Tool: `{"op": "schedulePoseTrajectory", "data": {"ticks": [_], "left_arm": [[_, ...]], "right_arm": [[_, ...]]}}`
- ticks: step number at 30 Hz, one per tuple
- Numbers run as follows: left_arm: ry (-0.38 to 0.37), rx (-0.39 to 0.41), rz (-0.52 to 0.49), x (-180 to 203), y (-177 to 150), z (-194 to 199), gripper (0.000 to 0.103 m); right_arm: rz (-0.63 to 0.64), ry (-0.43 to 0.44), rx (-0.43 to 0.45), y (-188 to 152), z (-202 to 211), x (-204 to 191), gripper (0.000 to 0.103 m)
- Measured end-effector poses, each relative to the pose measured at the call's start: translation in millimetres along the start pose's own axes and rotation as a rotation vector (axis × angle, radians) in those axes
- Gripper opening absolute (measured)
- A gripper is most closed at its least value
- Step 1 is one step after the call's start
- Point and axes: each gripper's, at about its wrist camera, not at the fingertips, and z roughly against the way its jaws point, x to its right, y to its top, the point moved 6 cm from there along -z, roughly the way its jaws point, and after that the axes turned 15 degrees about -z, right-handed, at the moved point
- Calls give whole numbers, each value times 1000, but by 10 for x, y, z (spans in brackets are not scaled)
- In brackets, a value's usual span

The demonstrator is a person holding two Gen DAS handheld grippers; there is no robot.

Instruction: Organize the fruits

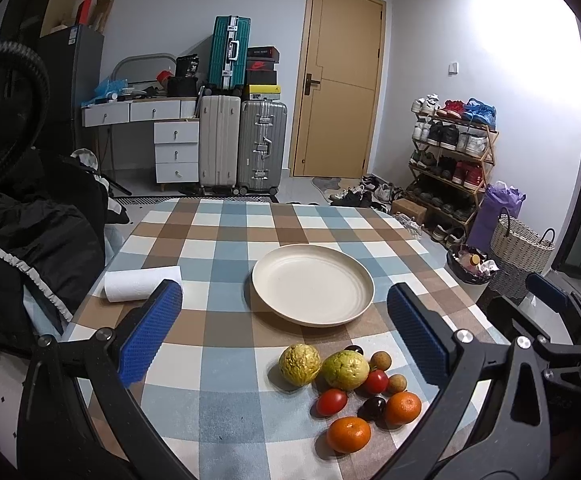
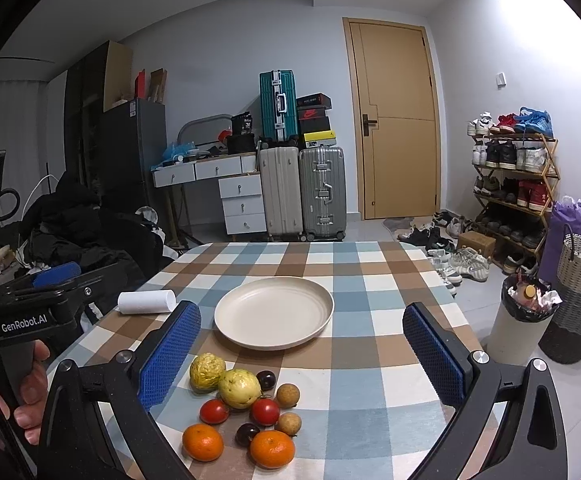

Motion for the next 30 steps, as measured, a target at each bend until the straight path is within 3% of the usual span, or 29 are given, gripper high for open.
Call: {"op": "schedulePoseTrajectory", "data": {"ticks": [30], "left_arm": [[-8,-6,3,-20,-31,-3,102]], "right_arm": [[11,15,4,-18,23,-31,103]]}}
